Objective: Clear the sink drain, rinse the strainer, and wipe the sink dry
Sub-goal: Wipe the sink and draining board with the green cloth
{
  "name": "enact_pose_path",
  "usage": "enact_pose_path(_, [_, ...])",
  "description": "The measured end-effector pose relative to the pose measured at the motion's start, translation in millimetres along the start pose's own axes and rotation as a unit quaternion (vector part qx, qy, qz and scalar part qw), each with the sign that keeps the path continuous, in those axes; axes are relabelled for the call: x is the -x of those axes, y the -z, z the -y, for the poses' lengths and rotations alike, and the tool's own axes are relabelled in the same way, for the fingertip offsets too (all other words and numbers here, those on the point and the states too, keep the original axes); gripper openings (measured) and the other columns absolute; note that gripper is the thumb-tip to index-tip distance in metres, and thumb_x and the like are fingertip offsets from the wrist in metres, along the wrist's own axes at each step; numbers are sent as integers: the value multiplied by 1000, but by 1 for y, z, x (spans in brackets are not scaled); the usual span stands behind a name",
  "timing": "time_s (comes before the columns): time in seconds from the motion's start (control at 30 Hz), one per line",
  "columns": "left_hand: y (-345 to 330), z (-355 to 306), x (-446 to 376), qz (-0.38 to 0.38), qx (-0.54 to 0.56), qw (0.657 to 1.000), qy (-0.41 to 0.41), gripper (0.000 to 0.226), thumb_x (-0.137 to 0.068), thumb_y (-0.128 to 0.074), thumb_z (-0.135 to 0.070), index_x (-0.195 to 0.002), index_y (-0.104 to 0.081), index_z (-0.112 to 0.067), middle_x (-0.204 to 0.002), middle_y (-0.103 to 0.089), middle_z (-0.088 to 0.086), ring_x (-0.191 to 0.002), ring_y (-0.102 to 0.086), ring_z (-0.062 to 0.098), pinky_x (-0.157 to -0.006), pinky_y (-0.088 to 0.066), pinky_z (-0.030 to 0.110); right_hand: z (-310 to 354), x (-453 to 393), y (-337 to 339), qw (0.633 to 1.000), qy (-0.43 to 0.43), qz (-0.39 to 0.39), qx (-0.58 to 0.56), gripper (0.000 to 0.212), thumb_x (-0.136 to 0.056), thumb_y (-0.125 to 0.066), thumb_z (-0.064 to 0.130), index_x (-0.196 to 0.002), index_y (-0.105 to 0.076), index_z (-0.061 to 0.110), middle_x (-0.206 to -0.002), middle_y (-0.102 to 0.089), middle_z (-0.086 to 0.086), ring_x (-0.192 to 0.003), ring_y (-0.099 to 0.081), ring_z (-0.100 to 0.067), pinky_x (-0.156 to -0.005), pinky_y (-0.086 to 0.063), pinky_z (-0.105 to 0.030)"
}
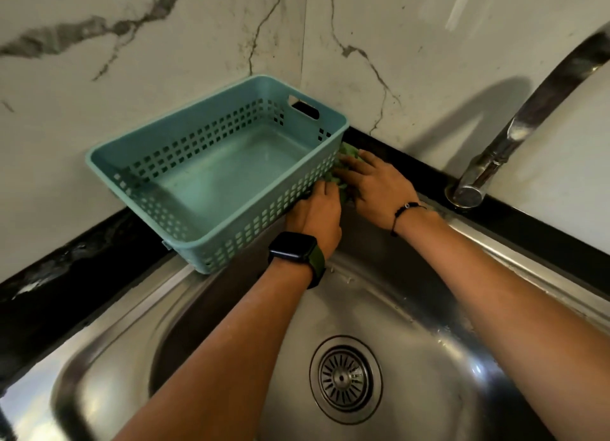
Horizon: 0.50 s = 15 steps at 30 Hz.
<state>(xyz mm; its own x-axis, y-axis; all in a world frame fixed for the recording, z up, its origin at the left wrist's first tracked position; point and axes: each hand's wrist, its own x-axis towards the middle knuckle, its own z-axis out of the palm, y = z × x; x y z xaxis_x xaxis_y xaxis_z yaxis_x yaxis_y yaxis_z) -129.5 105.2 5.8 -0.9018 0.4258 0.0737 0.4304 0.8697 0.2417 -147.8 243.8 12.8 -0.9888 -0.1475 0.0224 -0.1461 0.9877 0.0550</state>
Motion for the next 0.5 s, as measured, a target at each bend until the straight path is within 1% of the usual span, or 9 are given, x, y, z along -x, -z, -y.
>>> enact_pose_path(0.1, [1, 2, -2, 3, 6, 1000, -1, 53, -81, -54, -6, -131, -34, -4, -134, -38, 14, -110, -54, 35, -82, -50, 43, 2, 25, 4, 999, -44, 2, -6, 53, -86, -47, 20, -138, -39, 24, -152, -30, 0, -143, -18, -25, -113, -26, -43])
enact_pose_path(0.17, [0, 2, -3, 12, 6, 1000, -6, 53, -81, -55, -6, -129, -34, -4, -132, -38, 14, -110, -54, 36, -82, -49, 43, 3, 46, 3, 996, -84, -6, -4, 54, -85, -49, 18, -137, -40, 23, -151, -32, 0, -142, -20, -27, -114, -24, -43])
enact_pose_path(0.3, [-6, 2, -3, 23, -8, 999, -22, 53, -79, -58, -9, -126, -34, -3, -130, -39, 15, -106, -56, 36, -81, -50, 43, 8, 73, -7, 986, -150, -64, -32, 53, -81, -54, 10, -133, -47, 19, -147, -40, -4, -140, -26, -30, -115, -23, -47])
enact_pose_path(0.4, [-11, 1, -3, 18, -20, 999, -30, 52, -79, -60, -10, -124, -35, -3, -129, -39, 15, -104, -57, 35, -78, -50, 41, 10, 57, -12, 983, -137, -97, -69, 53, -79, -54, 2, -131, -50, 13, -144, -44, -9, -138, -28, -34, -113, -23, -47])
enact_pose_path(0.5, [-13, 0, -4, 4, -31, 999, -32, 52, -78, -60, -11, -124, -35, -5, -128, -39, 14, -104, -58, 32, -76, -50, 37, 8, 31, -16, 990, -91, -88, -55, 51, -83, -53, 6, -134, -47, 16, -147, -40, -4, -139, -25, -33, -110, -22, -45])
